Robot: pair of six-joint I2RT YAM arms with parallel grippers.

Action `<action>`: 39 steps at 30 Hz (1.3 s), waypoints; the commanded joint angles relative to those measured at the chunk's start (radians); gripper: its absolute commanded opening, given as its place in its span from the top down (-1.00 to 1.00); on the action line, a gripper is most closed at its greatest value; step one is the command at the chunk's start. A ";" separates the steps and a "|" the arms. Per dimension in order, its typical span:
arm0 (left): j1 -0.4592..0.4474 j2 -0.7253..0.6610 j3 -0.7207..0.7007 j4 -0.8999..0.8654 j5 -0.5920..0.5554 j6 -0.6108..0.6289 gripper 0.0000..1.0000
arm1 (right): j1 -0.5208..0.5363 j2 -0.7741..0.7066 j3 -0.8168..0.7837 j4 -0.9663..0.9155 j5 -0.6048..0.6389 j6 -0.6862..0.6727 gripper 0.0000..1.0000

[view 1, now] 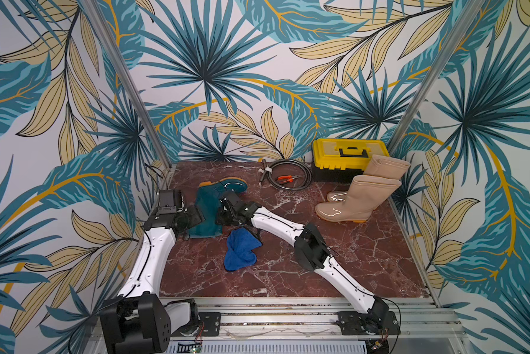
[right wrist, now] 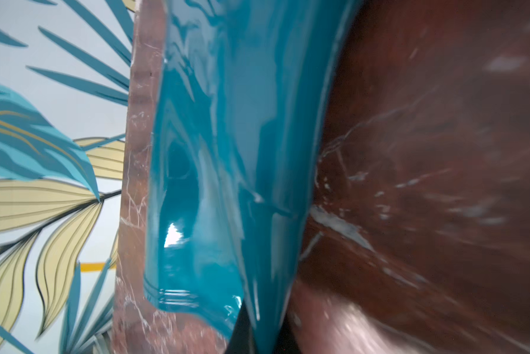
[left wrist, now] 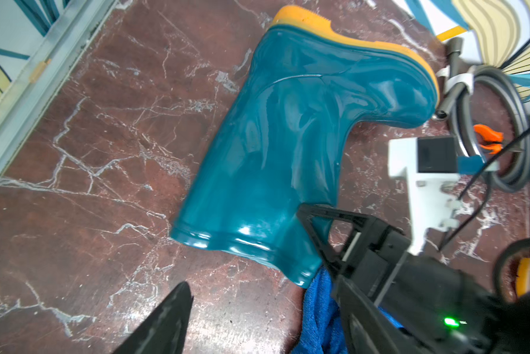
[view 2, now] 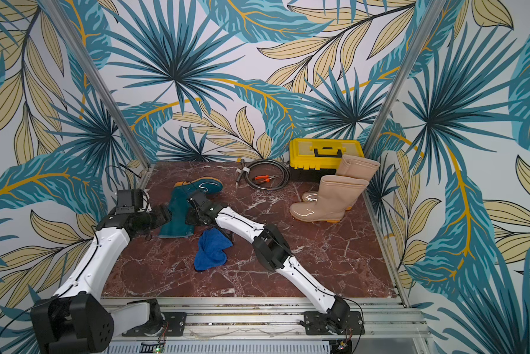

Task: Wipe the rubber boots with a cloth
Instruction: Pick up the rubber boot from the center of the board, then place the rubber boot at the center of the board.

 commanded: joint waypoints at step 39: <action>-0.129 -0.040 0.070 0.000 0.311 0.111 -0.44 | -0.380 -0.987 -1.184 -0.581 0.037 -0.574 1.00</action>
